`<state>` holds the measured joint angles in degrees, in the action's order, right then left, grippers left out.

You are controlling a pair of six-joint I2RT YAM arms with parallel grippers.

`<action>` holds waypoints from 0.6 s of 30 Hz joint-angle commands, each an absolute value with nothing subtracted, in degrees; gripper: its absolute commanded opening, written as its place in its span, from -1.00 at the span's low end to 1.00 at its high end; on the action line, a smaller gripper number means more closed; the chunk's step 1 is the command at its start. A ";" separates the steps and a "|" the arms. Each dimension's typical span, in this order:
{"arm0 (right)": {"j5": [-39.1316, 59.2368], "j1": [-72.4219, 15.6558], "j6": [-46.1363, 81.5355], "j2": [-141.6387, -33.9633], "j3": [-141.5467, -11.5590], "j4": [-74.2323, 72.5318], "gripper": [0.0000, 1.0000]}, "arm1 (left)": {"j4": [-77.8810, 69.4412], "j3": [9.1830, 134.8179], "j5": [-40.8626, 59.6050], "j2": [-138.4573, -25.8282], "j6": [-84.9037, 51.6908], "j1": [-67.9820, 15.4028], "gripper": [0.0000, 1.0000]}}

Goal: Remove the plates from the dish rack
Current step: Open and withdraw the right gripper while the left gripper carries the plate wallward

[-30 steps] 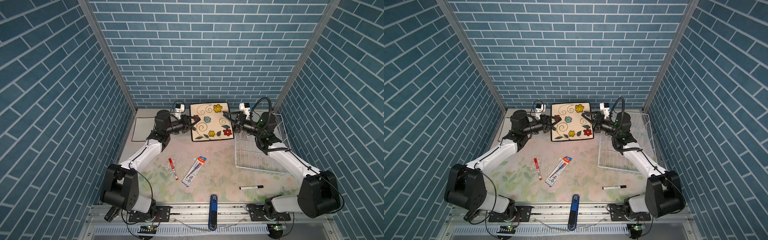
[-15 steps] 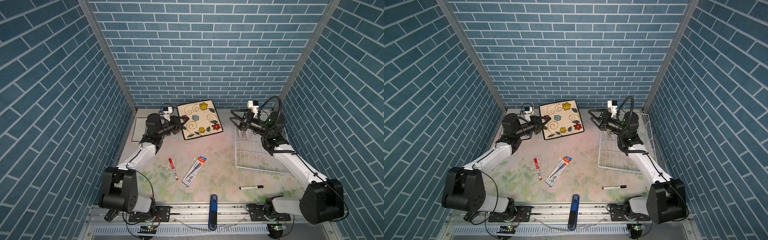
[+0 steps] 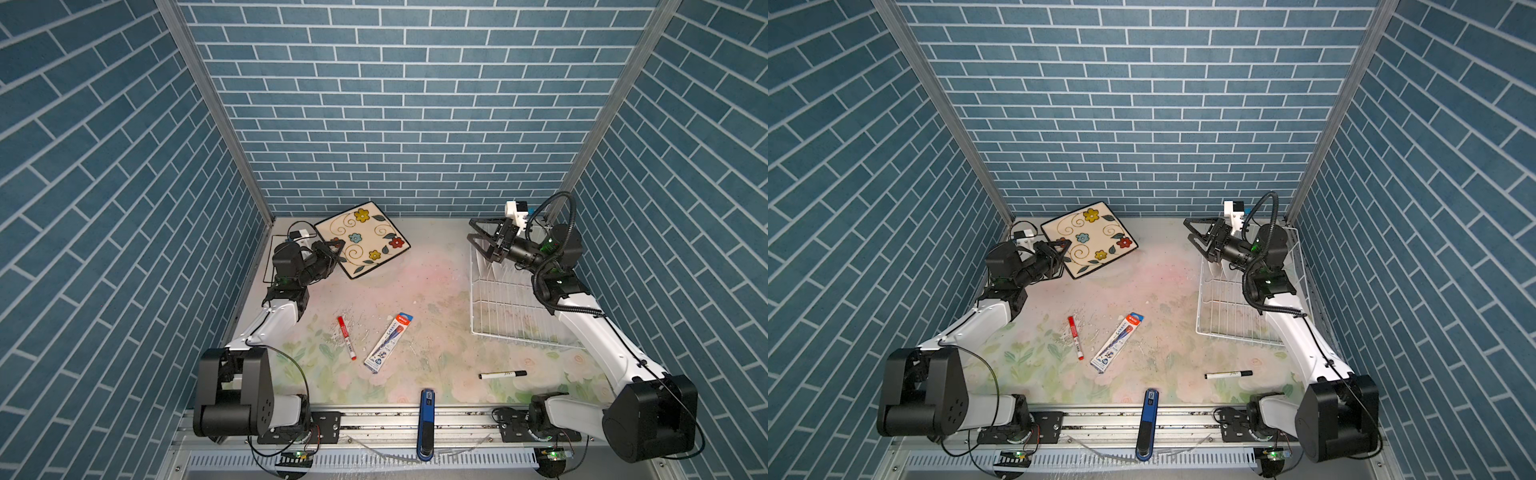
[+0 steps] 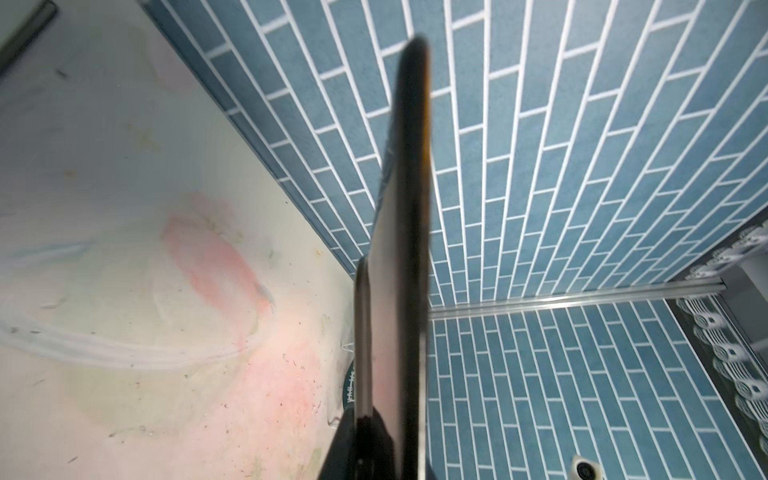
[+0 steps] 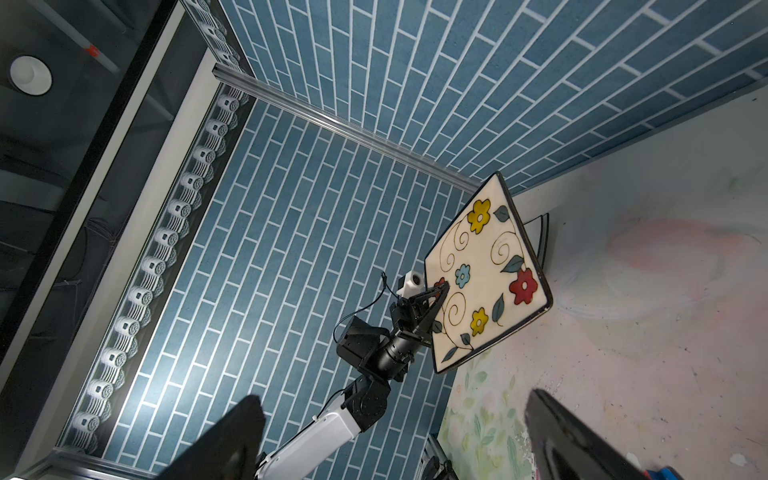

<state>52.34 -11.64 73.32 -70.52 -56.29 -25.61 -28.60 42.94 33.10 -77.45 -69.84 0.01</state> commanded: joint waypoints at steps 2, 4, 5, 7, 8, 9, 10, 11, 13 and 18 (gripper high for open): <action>52.86 -9.97 69.36 -68.17 -56.66 -22.92 0.98 | -41.60 42.28 26.33 -73.55 -70.75 0.60 -1.00; 52.95 -9.21 69.26 -67.77 -56.68 -22.37 0.98 | -42.09 41.30 23.80 -73.25 -70.58 0.74 -1.00; 53.13 -8.93 69.33 -67.68 -56.69 -22.19 0.98 | -42.10 40.85 22.23 -73.06 -70.53 0.92 -1.00; 53.60 -8.55 69.26 -67.59 -56.62 -21.98 0.98 | -42.56 40.17 18.81 -72.61 -70.16 1.05 -1.00; 53.70 -8.36 69.18 -67.51 -56.62 -22.00 0.98 | -43.07 38.66 16.74 -72.39 -69.82 1.05 -1.00; 53.79 -8.20 69.20 -67.50 -56.65 -21.98 0.98 | -43.78 37.92 14.87 -72.27 -69.45 1.05 -1.00; 53.79 -8.01 69.25 -67.58 -56.61 -21.99 0.98 | -44.91 37.16 13.09 -72.20 -68.82 1.05 -1.00; 53.79 -7.91 69.18 -67.63 -56.66 -22.00 0.97 | -46.08 36.36 11.21 -72.16 -68.28 1.12 -1.00; 53.87 -7.73 69.19 -67.89 -56.72 -22.00 0.97 | -48.64 34.70 7.45 -72.07 -67.58 1.09 -1.00; 53.97 -7.30 69.18 -68.47 -56.83 -21.96 0.98 | -58.91 29.92 -0.91 -73.65 -67.33 1.13 -1.00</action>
<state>52.56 -7.70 71.53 -68.79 -56.29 -21.37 -38.94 29.65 5.76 -75.50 -67.61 0.78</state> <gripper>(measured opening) 0.989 0.156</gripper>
